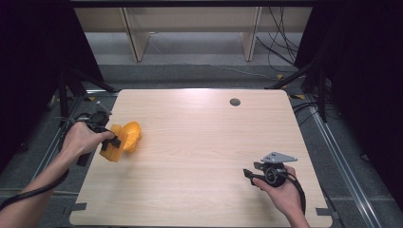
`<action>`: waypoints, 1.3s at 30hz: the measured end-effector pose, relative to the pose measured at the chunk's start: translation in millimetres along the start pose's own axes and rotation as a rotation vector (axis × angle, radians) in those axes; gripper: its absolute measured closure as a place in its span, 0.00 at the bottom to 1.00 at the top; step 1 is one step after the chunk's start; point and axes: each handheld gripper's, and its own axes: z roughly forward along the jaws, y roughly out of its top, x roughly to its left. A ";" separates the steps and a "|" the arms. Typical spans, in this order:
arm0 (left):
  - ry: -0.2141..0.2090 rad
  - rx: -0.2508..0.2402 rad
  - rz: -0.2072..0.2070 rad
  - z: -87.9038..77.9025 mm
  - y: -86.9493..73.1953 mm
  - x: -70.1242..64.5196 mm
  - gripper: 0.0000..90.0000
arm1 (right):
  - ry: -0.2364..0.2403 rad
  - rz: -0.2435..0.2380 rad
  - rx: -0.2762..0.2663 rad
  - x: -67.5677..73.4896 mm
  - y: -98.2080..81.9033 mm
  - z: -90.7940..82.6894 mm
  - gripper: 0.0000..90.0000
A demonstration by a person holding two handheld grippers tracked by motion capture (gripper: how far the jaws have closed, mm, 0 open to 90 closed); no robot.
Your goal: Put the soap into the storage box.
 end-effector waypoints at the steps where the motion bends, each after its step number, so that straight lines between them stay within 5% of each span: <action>1: 0.001 0.001 0.005 0.2 1.0 0.6 0.67 | 0.000 0.000 0.000 0.0 0.0 0.0 0.53; 10: 0.003 -0.021 -0.013 0.0 13.3 2.8 0.67 | 0.000 0.003 0.005 0.0 0.0 0.0 0.53; 11: 0.011 -0.017 -0.008 -0.4 14.7 2.4 0.67 | 0.002 0.036 0.011 2.6 -0.4 -0.3 0.53; 20: 0.017 -0.026 -0.006 4.7 28.0 -0.9 0.67 | 0.001 -0.003 0.006 -0.9 -0.1 0.1 0.53; 39: 0.052 -0.029 0.014 13.5 46.1 -3.9 0.67 | 0.010 0.000 0.008 -1.1 -0.2 0.5 0.53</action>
